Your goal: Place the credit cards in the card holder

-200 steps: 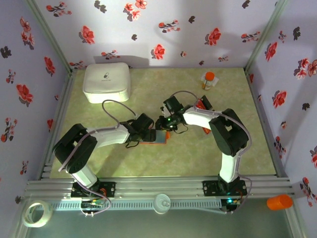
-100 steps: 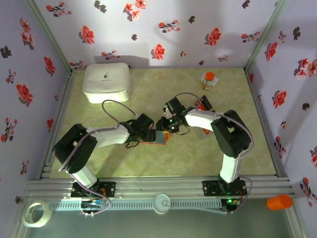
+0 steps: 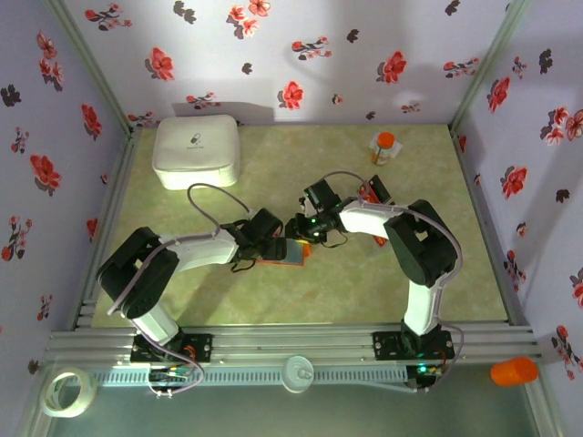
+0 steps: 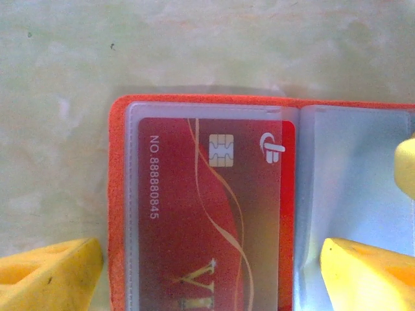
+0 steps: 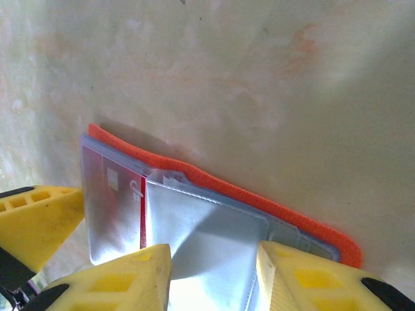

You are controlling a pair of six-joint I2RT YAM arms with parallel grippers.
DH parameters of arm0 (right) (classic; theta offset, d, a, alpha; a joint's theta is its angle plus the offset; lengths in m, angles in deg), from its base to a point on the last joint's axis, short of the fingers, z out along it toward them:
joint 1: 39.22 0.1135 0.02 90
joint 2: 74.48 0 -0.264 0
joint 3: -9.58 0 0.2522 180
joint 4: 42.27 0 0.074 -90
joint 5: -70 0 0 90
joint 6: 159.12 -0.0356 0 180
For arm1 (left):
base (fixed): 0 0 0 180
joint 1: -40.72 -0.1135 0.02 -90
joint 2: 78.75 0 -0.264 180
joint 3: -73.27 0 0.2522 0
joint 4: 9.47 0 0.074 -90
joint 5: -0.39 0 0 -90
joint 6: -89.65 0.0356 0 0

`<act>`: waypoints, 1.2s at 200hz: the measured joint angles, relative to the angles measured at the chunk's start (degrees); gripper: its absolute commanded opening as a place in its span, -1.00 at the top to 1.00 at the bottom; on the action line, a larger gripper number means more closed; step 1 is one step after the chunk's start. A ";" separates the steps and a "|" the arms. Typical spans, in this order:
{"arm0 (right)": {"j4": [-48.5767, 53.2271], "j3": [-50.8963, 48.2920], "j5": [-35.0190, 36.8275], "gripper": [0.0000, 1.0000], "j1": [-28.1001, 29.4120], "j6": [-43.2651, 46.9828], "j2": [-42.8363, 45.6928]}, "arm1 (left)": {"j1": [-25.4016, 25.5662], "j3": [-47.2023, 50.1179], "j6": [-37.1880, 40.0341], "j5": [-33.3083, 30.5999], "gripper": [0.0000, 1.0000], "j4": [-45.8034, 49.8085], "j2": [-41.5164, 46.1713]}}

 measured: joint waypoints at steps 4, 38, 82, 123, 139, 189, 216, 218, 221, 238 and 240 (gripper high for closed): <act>-0.22 0.00 -0.22 0.28 -0.02 -0.31 0.00 | 0.00 0.00 0.00 0.00 -0.76 0.00 0.00; -2.36 0.00 -1.75 0.38 -0.02 -1.92 0.00 | 0.00 0.00 0.00 -0.02 -0.76 0.00 0.00; -3.45 -0.13 -2.43 0.39 -0.66 -2.56 0.07 | 0.00 0.00 0.00 0.02 -0.75 0.00 0.11; 0.04 -0.33 0.59 0.53 -1.16 -1.20 2.19 | 0.00 0.22 0.00 -0.04 -0.74 -0.20 0.13; 1.66 -0.33 2.03 0.55 -1.16 -0.33 3.28 | 0.00 0.24 0.00 -0.07 -0.74 -0.24 0.15; 3.06 -0.44 3.13 0.50 -1.11 0.09 3.67 | 0.00 0.33 0.00 -0.09 -0.74 -0.39 0.15; 2.78 -0.44 3.13 0.48 -0.90 0.04 3.08 | 0.00 0.35 0.00 -0.09 -0.73 -0.42 0.15; 2.73 -0.44 3.15 0.47 -0.87 0.04 2.97 | 0.00 0.35 0.00 -0.09 -0.73 -0.42 0.15; 2.71 -0.44 3.13 0.46 -0.85 0.02 2.73 | 0.00 0.35 0.00 -0.09 -0.73 -0.42 0.15; 2.45 -0.68 3.15 0.38 -0.85 -0.22 1.55 | 0.00 0.37 0.00 -0.09 -0.73 -0.44 0.15; 2.45 -0.76 3.15 0.37 -0.85 -0.42 1.40 | 0.00 0.37 0.00 -0.09 -0.73 -0.42 0.15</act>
